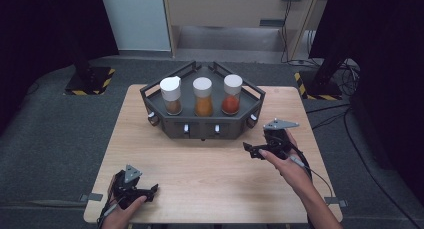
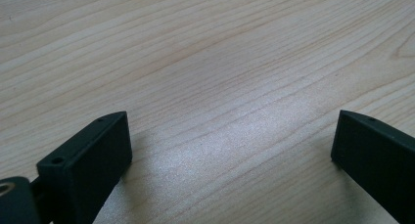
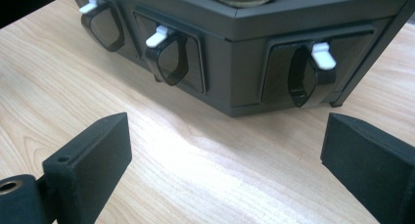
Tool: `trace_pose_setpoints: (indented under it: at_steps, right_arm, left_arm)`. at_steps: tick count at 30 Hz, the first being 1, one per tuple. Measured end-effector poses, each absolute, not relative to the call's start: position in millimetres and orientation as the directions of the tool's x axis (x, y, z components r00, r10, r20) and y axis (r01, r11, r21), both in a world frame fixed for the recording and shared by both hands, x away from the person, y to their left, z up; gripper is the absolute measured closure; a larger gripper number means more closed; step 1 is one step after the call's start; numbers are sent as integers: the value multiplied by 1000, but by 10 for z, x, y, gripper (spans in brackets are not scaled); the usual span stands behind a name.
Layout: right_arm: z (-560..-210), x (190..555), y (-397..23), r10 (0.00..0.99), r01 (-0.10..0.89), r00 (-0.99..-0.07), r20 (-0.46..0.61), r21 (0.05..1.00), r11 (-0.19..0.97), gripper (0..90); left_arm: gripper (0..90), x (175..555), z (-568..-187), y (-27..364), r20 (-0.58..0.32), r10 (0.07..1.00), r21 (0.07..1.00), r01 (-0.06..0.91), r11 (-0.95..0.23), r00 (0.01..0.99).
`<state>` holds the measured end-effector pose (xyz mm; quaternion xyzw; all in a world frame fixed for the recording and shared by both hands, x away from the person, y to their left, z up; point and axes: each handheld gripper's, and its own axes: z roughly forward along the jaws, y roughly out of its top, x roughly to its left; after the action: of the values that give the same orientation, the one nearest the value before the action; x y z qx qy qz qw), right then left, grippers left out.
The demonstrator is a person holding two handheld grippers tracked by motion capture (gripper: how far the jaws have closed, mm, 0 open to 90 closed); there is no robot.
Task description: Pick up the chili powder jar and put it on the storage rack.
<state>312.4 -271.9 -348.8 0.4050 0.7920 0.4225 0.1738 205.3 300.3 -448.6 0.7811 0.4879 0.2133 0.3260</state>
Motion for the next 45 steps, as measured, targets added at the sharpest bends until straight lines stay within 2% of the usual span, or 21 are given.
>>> trace_pose_setpoints:
  at_steps: [26,45]
  right_arm:
    - [-3842,2943,-2786,794,518,-600,97,804,293,47]
    - [-4039,2783,-2642,782,527,-615,96,788,318,44]
  left_arm:
    - [0,2052,-4486,3001,15,902,717,624,-310,432]
    - [0,2052,-4486,3001,15,902,717,624,-311,432]
